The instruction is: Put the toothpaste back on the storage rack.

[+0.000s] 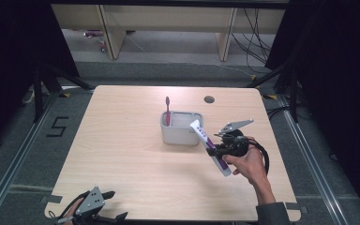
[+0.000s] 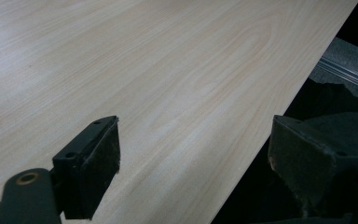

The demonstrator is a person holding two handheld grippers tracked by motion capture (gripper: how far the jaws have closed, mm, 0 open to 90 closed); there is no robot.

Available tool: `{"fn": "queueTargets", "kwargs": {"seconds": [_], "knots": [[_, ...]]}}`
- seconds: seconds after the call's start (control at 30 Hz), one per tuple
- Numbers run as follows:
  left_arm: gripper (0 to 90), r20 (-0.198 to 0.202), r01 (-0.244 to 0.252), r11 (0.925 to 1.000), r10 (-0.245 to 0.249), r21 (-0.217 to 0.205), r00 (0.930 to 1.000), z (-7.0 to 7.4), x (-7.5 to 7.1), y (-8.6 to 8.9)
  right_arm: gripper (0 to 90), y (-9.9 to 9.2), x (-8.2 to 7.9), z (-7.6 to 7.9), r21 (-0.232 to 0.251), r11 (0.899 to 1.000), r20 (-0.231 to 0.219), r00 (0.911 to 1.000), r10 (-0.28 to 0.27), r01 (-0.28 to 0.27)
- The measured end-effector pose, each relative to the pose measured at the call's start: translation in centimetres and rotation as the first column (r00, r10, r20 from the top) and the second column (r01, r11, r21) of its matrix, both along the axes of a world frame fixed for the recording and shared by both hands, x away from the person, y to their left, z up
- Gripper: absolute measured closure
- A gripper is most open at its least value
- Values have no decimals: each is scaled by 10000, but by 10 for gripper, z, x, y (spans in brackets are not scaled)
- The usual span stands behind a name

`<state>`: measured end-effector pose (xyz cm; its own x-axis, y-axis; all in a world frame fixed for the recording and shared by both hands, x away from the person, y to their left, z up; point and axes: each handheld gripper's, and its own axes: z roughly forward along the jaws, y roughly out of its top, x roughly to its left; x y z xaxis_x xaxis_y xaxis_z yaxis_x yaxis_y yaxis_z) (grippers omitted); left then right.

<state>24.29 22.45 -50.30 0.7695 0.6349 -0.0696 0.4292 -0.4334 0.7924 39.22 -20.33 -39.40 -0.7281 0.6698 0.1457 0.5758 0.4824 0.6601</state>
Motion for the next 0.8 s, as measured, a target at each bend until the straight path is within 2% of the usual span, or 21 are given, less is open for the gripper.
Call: {"fn": "queueTargets", "kwargs": {"seconds": [0.07, 0.1, 0.13, 0.17, 0.2, 0.27, 0.3, 0.33, 0.37, 0.4, 0.43, 0.47, 0.6, 0.63, 0.67, 0.73, 0.77, 0.8], "knots": [[160, -19, 0, 10000, 0, 5, 10000, 0, 0, 0, 766, 0, 0, 2, 132, 9996, -6, 9997, -251, 251], [160, -64, 26, 10000, -25, 71, 10000, 0, 0, 0, 767, -1, 3, 2, 23, 9999, 573, 9983, -120, 119], [160, -5, -23, 10000, 23, 20, 10000, 0, 0, 0, 767, -1, 3, 2, 23, 9999, 573, 9983, -120, 119], [160, 19, -27, 10000, 27, -11, 10000, -1, 0, 0, 766, -1, 2, 5, 93, 9997, 319, 9993, -218, 215], [160, -12, -38, 10000, 38, -84, 10000, -1, 0, -1, 767, -1, 2, 7, 251, 9989, 268, 9988, -410, 403], [160, -42, 80, 9995, -79, 309, 10000, 1, 1, 1, 767, -1, 4, 9, 403, 9984, 617, 9972, -426, 402], [160, -46, 45, 10000, -44, 80, 10000, 0, 0, 0, 766, -1, 5, 9, 482, 9981, 818, 9957, -433, 394], [160, 20, -2, 10000, 2, 29, 10000, 0, 0, 0, 766, 0, 5, 11, 536, 9974, 663, 9965, -519, 484], [160, -5, -9, 10000, 9, 24, 10000, 0, 0, 0, 766, 1, 6, 13, 697, 9968, 929, 9946, -468, 404], [160, -17, 8, 10000, -8, 24, 10000, 0, 0, 0, 766, 1, 6, 13, 697, 9968, 929, 9946, -468, 404], [160, -37, 3, 10000, -3, 46, 10000, 0, 0, 0, 766, 2, 6, 13, 927, 9945, 881, 9944, -580, 498], [160, -31, 6, 10000, -6, 45, 10000, 0, 0, 0, 766, 3, 7, 14, 895, 9954, 1160, 9922, -446, 343], [160, 102, -115, 9999, 116, -112, 9999, 0, -1, -2, 767, 6, 9, 15, 1078, 9932, 1426, 9880, -590, 438], [160, -11, -4, 10000, 4, -47, 10000, 1, -1, -1, 767, 7, 9, 15, 1143, 9924, 1384, 9885, -606, 449], [160, 11, -17, 10000, 17, -50, 10000, 0, -1, -1, 767, 6, 11, 15, 1099, 9936, 1697, 9844, -457, 272], [160, 10, -74, 10000, 74, -65, 10000, 0, -1, -1, 767, 8, 12, 15, 1189, 9923, 1728, 9834, -550, 346], [160, 3, -63, 10000, 63, -67, 10000, 0, -1, -1, 767, 10, 11, 15, 1551, 9868, 1566, 9851, -707, 462], [160, -2, -14, 10000, 14, -52, 10000, 0, -1, -1, 767, 10, 13, 16, 1521, 9879, 1692, 9840, -562, 303]]}}
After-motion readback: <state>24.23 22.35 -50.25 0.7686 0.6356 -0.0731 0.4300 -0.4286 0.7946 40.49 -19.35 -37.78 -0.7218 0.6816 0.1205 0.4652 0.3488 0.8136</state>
